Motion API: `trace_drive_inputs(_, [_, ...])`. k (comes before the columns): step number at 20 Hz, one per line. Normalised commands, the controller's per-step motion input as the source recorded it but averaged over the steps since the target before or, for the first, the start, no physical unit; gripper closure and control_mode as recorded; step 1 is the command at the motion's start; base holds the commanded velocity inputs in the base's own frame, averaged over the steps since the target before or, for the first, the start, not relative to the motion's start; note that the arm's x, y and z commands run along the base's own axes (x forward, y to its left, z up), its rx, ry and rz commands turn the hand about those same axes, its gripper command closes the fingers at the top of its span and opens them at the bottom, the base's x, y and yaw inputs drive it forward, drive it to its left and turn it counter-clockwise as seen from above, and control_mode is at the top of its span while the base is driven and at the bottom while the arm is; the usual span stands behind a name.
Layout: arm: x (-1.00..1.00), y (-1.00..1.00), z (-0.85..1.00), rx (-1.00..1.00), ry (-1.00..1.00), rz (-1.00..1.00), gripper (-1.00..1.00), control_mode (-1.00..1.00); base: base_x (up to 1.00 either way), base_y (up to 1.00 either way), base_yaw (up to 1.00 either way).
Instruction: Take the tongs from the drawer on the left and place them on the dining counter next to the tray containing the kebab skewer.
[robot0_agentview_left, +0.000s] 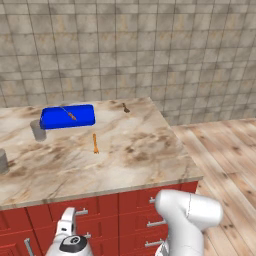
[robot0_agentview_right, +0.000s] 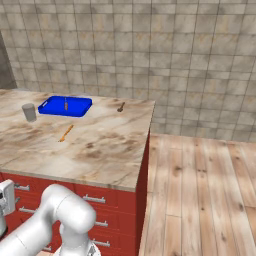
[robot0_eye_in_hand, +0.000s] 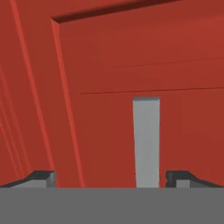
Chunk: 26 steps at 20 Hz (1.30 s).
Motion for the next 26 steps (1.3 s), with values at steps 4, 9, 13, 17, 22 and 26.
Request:
trace_drive_inputs(4, [0.17,0.13,-0.19,0.0,-0.01,0.0,-1.0,-1.0,0.0,0.0,0.0])
trace_drive_inputs(9, [0.17,0.06,-0.11,0.0,-0.01,0.0,-1.0,-1.0,0.0,0.0,0.0])
trace_drive_inputs(13, [0.21,0.03,-0.19,0.0,-0.01,0.0,-1.0,-1.0,0.0,0.0,0.0])
trace_drive_inputs(17, [0.19,0.0,-0.17,0.0,-0.06,0.0,-1.0,-1.0,0.0,0.0,0.0])
trace_drive_inputs(22, [0.15,0.0,-0.01,0.0,-0.08,0.0,-1.0,-1.0,0.0,0.0,0.0])
trace_drive_inputs(26, [0.12,-0.01,0.0,0.0,-0.04,0.0,-1.0,-1.0,0.0,0.0,0.0])
